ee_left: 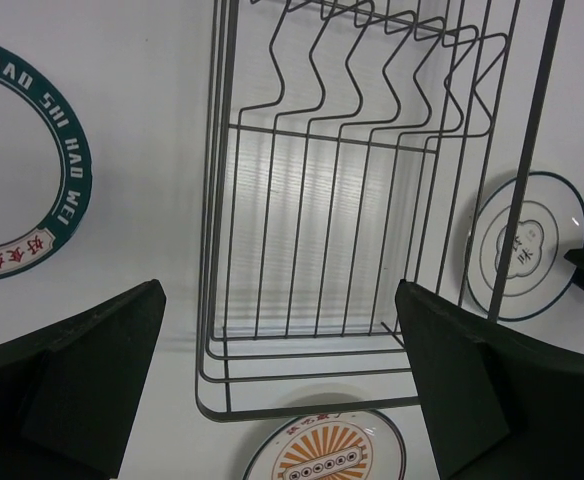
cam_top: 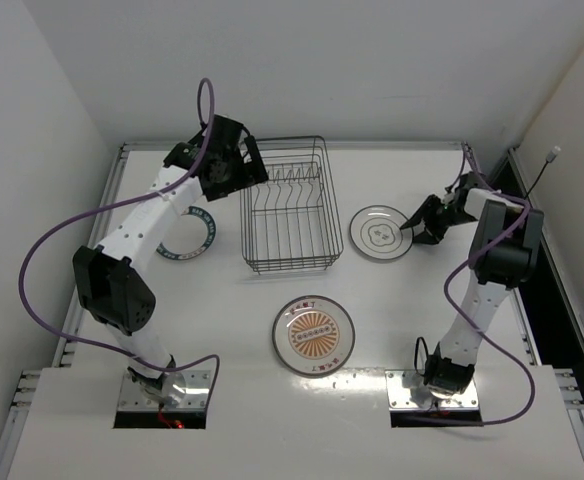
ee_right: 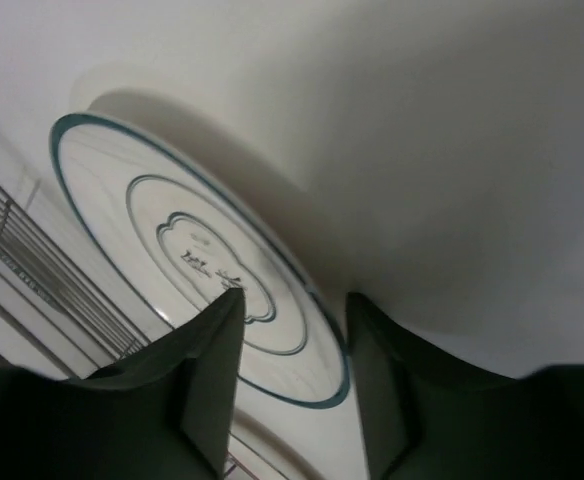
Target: Load the plates into the dish rack
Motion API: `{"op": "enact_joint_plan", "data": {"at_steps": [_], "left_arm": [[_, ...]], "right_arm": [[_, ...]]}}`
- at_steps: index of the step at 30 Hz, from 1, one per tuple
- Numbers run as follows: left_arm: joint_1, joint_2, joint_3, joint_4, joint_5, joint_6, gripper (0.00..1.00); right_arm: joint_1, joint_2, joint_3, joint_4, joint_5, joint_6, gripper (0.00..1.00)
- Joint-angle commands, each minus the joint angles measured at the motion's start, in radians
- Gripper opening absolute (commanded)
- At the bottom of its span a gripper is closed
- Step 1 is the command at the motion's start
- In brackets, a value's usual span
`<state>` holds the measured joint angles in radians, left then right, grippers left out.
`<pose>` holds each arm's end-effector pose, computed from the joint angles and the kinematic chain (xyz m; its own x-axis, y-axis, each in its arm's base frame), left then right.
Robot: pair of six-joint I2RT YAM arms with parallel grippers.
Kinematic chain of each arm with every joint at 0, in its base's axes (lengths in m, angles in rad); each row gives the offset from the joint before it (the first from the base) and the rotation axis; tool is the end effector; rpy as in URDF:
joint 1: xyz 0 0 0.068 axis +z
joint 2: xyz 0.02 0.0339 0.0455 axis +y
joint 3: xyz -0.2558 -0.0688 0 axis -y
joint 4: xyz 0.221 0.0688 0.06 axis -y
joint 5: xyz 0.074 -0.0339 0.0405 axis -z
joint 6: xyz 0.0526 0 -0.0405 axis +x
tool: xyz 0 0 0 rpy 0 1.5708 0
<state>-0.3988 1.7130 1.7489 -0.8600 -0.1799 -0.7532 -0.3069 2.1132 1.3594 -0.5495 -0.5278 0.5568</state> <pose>0.3357 -0.1313 0.3423 -0.6781 -0.4445 -0.5853 -0.2656 0.8908 -0.3688 0.3758 -0.0913 0.1099 -0.7096 0.7038 0.0323 0.5997 0.5793 0.5520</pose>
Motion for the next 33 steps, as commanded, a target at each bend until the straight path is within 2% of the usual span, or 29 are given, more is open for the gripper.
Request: {"op": "enact_joint_plan", "data": {"at_steps": [1,3,4,5,6,7,12,16,22,25,30,33], "left_arm": [[0.003,-0.032,0.004,0.018,0.008,-0.005,1.0],[0.003,-0.021,0.004,0.018,0.008,-0.005,1.0],[0.003,-0.021,0.004,0.018,0.008,-0.005,1.0],[0.003,-0.021,0.004,0.018,0.008,-0.005,1.0],[0.003,-0.012,0.004,0.018,0.017,-0.005,1.0],[0.003,-0.012,0.004,0.018,0.017,-0.005,1.0],[0.003,-0.032,-0.005,0.018,0.017,-0.005,1.0],[0.003,-0.041,-0.023,0.007,-0.006,-0.005,1.0],[0.003,-0.087,-0.067,-0.042,-0.11,-0.028,1.0],[0.003,-0.115,-0.121,-0.051,-0.128,-0.028,1.0],[0.003,-0.154,-0.167,-0.051,-0.119,-0.028,1.0],[0.003,-0.177,-0.167,-0.051,-0.119,-0.028,1.0]], "right_arm": [[0.057,0.051,0.055,0.014,0.005,-0.038,0.39],[0.071,0.082,0.07,0.005,0.005,-0.028,0.3],[0.071,0.091,0.084,-0.004,0.005,-0.028,0.2],[0.083,0.1,0.093,-0.004,0.005,-0.028,0.15],[0.083,0.109,0.093,-0.004,0.005,-0.028,0.03],[0.092,0.11,0.093,-0.004,0.015,-0.028,0.0],[0.103,0.038,0.153,-0.072,0.074,-0.037,0.0],[0.114,-0.097,0.289,-0.107,0.158,-0.009,0.0],[0.199,-0.272,0.513,-0.213,0.429,-0.004,0.0],[0.29,-0.237,0.702,-0.263,0.619,-0.06,0.0],[0.428,-0.061,1.054,-0.37,0.721,-0.118,0.0],[0.512,-0.018,1.069,-0.351,0.764,-0.15,0.0]]}}
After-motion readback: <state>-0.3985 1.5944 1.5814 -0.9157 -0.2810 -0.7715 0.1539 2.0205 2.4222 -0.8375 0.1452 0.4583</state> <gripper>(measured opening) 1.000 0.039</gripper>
